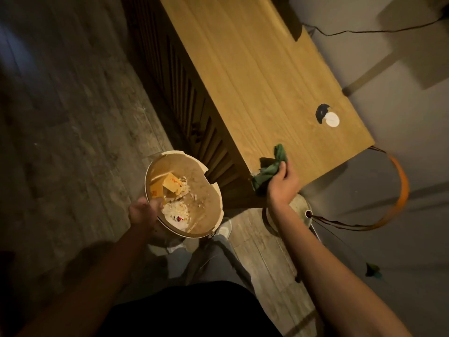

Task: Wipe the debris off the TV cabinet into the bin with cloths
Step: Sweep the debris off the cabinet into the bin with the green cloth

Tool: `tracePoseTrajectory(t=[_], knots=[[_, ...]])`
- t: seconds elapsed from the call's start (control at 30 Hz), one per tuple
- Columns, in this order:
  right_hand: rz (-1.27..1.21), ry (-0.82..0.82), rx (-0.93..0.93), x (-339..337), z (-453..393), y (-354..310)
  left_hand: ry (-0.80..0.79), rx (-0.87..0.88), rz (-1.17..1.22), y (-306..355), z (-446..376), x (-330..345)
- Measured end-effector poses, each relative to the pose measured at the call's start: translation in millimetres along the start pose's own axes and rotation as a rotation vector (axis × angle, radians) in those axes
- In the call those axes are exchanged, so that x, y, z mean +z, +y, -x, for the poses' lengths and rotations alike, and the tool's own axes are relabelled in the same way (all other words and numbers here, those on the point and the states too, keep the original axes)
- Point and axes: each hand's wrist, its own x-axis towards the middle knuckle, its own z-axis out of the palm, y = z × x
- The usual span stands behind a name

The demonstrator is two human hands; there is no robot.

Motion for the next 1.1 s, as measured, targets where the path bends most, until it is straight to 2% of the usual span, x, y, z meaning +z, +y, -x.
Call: tracePoseTrajectory(t=[0.13, 0.27, 0.37, 0.47, 0.63, 0.7, 0.8, 0.97, 1.1], knots=[[0.187, 0.081, 0.111, -12, -32, 12, -0.079, 0.017, 0.065, 18, -5, 4], [0.364, -0.051, -0.036, 8, -42, 18, -0.107, 0.002, 0.060, 35, -16, 15], [0.394, -0.094, -0.087, 37, -35, 19, -0.040, -0.010, 0.032, 42, -29, 26], [0.421, -0.030, -0.044, 63, -33, 13, 0.013, 0.019, 0.003, 50, -45, 33], [0.447, 0.003, -0.016, 100, -53, -15, -0.016, -0.045, -0.241, 62, -75, 38], [0.444, -0.005, -0.059, 115, -62, -26, 0.015, -0.021, -0.287, 70, -84, 42], [0.432, -0.033, -0.128, 135, -74, -39, 0.022, -0.072, -0.094, 95, -90, 55], [0.409, -0.113, -0.282, 166, -91, -66, 0.079, -0.110, 0.087, 130, -108, 69], [0.403, -0.183, -0.447, 186, -94, -84, 0.091, -0.089, 0.004, 131, -130, 62]])
